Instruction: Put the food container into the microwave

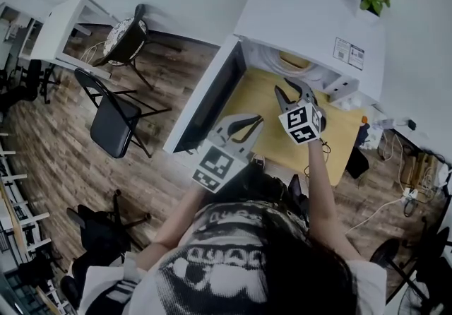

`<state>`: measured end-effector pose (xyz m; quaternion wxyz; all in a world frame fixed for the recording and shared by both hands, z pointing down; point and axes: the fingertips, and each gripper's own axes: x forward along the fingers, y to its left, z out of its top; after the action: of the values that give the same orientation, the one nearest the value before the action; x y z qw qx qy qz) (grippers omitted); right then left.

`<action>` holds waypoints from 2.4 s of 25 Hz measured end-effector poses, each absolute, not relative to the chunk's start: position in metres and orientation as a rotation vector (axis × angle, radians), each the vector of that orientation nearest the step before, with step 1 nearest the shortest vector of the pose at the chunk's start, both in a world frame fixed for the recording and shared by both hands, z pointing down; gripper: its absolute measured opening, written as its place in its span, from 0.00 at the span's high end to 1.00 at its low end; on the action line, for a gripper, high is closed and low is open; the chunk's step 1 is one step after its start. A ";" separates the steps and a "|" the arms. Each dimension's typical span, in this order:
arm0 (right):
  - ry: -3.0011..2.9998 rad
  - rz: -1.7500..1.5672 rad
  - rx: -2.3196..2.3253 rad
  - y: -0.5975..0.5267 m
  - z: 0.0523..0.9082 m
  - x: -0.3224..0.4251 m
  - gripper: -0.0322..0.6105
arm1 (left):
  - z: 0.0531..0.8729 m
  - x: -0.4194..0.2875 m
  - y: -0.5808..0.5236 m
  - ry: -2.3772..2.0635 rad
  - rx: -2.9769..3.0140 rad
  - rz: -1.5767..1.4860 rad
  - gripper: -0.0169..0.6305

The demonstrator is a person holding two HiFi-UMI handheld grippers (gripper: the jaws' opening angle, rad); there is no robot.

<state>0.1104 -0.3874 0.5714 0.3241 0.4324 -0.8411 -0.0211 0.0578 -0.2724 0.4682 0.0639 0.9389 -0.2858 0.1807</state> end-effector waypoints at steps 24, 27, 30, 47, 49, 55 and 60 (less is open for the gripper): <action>-2.266 0.187 1.425 -0.226 0.519 0.020 0.76 | 0.440 -0.027 -0.187 -0.585 2.967 0.466 0.96; -2.269 0.208 1.455 -0.203 0.512 0.000 0.77 | 0.438 -0.045 -0.170 -0.548 2.976 0.455 0.96; -2.276 0.211 1.475 -0.183 0.507 -0.022 0.78 | 0.441 -0.065 -0.157 -0.521 2.979 0.450 0.96; -2.270 0.214 1.620 -0.099 0.483 -0.091 0.92 | 0.459 -0.127 -0.106 -0.404 2.994 0.449 0.96; -2.263 0.213 1.647 -0.091 0.481 -0.092 0.95 | 0.459 -0.128 -0.100 -0.387 3.002 0.447 0.96; -2.263 0.227 1.693 -0.066 0.478 -0.093 0.95 | 0.459 -0.128 -0.079 -0.333 3.016 0.439 0.96; -2.292 0.267 1.700 -0.047 0.479 -0.094 0.95 | 0.458 -0.125 -0.057 -0.281 3.034 0.434 0.96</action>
<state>-0.0940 -0.0465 0.4788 0.1373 0.5875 -0.7921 0.0924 -0.1247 -0.0566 0.4577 0.0320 0.9853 -0.0913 0.1410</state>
